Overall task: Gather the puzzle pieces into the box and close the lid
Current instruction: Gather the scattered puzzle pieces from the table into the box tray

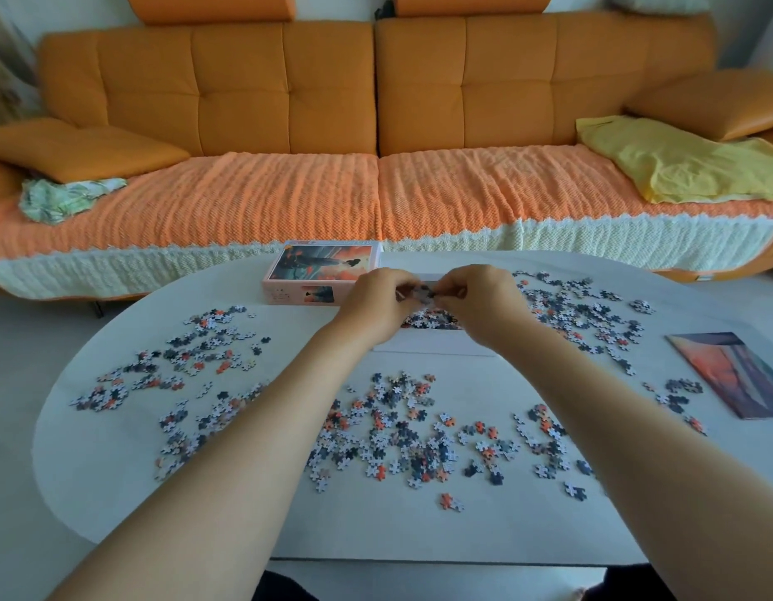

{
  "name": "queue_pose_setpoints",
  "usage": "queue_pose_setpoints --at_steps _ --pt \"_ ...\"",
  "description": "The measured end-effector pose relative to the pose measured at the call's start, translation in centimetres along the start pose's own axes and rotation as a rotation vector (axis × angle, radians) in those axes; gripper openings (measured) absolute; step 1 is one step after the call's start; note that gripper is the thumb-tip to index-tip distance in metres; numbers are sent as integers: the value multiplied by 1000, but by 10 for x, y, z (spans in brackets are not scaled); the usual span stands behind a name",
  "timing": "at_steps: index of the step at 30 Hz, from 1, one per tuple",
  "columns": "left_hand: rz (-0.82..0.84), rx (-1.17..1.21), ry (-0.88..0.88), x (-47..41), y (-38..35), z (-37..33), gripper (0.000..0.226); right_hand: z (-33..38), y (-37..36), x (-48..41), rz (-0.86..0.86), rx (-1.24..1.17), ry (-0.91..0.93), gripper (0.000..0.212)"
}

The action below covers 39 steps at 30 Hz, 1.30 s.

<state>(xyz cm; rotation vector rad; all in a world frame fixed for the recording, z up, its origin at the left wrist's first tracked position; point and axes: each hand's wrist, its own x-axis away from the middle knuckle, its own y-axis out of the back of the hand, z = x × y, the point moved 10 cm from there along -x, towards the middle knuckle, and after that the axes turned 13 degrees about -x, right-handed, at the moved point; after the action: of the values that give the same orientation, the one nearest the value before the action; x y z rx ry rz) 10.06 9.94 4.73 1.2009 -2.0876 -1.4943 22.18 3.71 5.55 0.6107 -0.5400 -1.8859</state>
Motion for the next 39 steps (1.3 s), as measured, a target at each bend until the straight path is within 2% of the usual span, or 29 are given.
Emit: queue_pose_setpoints --at_steps 4,7,10,14,17,21,28,33,39 --pt "35 -145 -30 -2 -15 5 41 -13 -17 -2 126 139 13 19" --pt "32 -156 -42 2 -9 7 41 -7 -20 -3 138 183 61 25" --pt "16 -139 -66 12 -1 10 38 -10 -34 2 243 253 54 31" --pt "-1 -147 -51 30 13 30 40 6 -35 13 186 214 58 31" --pt "-38 -163 -44 48 31 50 38 50 -51 24 168 130 185 33" --pt "-47 -261 91 77 53 107 42 107 -109 39 293 108 322 32" --pt "42 -542 419 146 82 232 55 151 -225 21 501 193 299 38" --pt "198 -522 634 187 77 301 78 164 -291 -3 550 287 321 53" --pt "203 -507 669 190 73 322 89 159 -338 -24 628 446 302 73"
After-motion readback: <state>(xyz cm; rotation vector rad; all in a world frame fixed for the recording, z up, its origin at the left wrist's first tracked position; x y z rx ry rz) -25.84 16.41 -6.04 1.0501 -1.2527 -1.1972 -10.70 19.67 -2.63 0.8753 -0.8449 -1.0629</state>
